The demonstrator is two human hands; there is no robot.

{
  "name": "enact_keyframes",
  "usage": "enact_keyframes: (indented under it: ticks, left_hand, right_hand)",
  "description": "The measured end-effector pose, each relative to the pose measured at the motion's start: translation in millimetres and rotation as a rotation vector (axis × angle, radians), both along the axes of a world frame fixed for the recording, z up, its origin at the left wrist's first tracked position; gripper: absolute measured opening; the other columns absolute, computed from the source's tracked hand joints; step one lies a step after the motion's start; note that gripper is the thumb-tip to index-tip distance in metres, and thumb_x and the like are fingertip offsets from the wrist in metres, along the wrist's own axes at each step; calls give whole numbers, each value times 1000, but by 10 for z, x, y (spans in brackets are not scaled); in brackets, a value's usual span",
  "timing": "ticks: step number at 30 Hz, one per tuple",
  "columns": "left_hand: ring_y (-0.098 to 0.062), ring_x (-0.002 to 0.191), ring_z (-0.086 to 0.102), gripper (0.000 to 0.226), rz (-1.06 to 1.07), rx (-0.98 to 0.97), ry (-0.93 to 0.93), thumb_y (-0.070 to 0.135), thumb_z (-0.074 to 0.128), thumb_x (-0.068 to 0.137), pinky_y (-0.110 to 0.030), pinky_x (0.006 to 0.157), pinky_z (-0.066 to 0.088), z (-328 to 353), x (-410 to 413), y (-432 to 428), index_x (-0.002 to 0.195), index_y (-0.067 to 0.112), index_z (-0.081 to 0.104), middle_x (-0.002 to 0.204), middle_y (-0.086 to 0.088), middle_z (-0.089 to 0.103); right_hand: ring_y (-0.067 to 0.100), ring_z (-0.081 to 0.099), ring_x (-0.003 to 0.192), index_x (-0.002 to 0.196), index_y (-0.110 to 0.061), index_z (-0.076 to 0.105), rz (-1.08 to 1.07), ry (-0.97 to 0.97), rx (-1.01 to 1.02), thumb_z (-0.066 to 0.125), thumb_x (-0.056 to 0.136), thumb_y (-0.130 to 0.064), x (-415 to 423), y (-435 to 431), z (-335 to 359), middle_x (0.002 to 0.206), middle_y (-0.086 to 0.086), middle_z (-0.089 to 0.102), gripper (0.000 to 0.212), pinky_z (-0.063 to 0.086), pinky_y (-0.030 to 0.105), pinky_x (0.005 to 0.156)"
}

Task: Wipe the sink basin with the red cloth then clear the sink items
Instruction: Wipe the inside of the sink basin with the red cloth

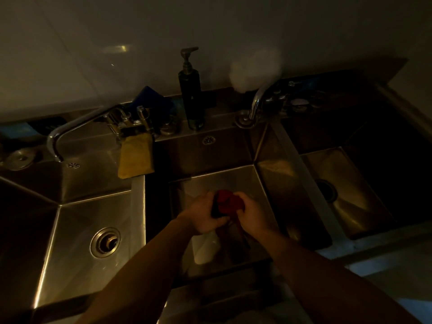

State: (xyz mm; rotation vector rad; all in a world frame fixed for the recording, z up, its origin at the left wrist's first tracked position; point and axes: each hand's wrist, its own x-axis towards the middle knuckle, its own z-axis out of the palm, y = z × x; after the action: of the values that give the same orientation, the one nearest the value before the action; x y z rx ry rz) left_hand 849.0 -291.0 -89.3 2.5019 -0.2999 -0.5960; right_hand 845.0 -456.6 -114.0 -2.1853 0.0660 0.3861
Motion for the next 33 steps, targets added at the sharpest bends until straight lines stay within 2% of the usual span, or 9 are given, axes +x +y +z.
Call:
enact_keyframes:
  ticks: [4, 11, 16, 19, 22, 25, 28, 31, 33]
  left_hand:
    - [-25, 110, 54, 49, 30, 84, -29, 33, 59, 89, -22, 81, 37, -116, -25, -7, 129, 11, 41, 126, -11, 51]
    - [-31, 103, 57, 32, -30, 217, -104, 23, 55, 89, -33, 78, 42, -170, 26, 60, 115, 9, 43, 118, -14, 55]
    - [-28, 112, 48, 63, -172, 306, -169, 28, 69, 79, -34, 87, 40, -347, 17, 75, 131, 15, 36, 133, -6, 45]
    - [-27, 117, 43, 64, -150, 275, -239, 37, 63, 82, -32, 92, 31, -482, 11, 96, 137, 20, 34, 136, -6, 43]
    - [-26, 120, 41, 65, -59, 304, -198, 33, 68, 79, -36, 96, 33, -567, 120, 126, 134, 20, 35, 134, -5, 44]
    - [-27, 122, 39, 59, -28, 380, -171, 26, 65, 78, -41, 98, 37, -618, 226, 119, 132, 20, 40, 129, -6, 46]
    - [-27, 119, 42, 50, 25, 355, -153, 26, 59, 78, -41, 96, 37, -653, 300, 141, 125, 18, 44, 123, -7, 49]
    - [-26, 116, 42, 48, 9, 335, -120, 36, 57, 77, -40, 93, 38, -708, 348, 186, 120, 18, 44, 120, -6, 47]
    - [-25, 118, 40, 47, -25, 373, -140, 40, 54, 82, -39, 94, 39, -784, 360, 188, 121, 17, 41, 123, -6, 45]
  right_hand:
    - [21, 48, 122, 129, -16, 52, 11, 8, -17, 48, 92, -5, -52, 34, -73, 134, 6, 49, 39, 37, 24, 97]
    - [22, 55, 114, 126, -14, 55, 38, 55, -21, 57, 87, -7, -108, 92, -211, 125, 8, 57, 39, 40, 23, 93]
    - [26, 56, 111, 125, -13, 54, 112, 84, -137, 60, 86, -14, -26, 108, -337, 123, 9, 59, 39, 39, 23, 89]
    - [27, 50, 114, 124, -13, 56, 107, 36, -226, 54, 89, -15, 19, 107, -411, 130, 11, 46, 35, 36, 27, 97]
    - [28, 47, 120, 131, -14, 48, 88, 93, -190, 46, 94, -16, 63, 147, -484, 139, 9, 41, 37, 37, 34, 104]
    - [28, 54, 115, 140, -23, 37, 121, 135, -191, 40, 97, -21, 93, 173, -581, 130, 10, 54, 43, 43, 40, 98]
    - [25, 60, 103, 132, -26, 41, 121, 145, -173, 43, 96, -29, 147, 160, -672, 114, 6, 62, 36, 49, 37, 86]
    - [4, 59, 80, 112, -34, 48, 136, 176, -125, 63, 83, -43, 193, 103, -760, 85, -18, 55, 33, 45, 19, 63]
    - [-1, 57, 79, 113, -31, 53, 248, 188, -163, 70, 77, -41, 223, 39, -837, 82, -23, 51, 41, 36, 9, 61]
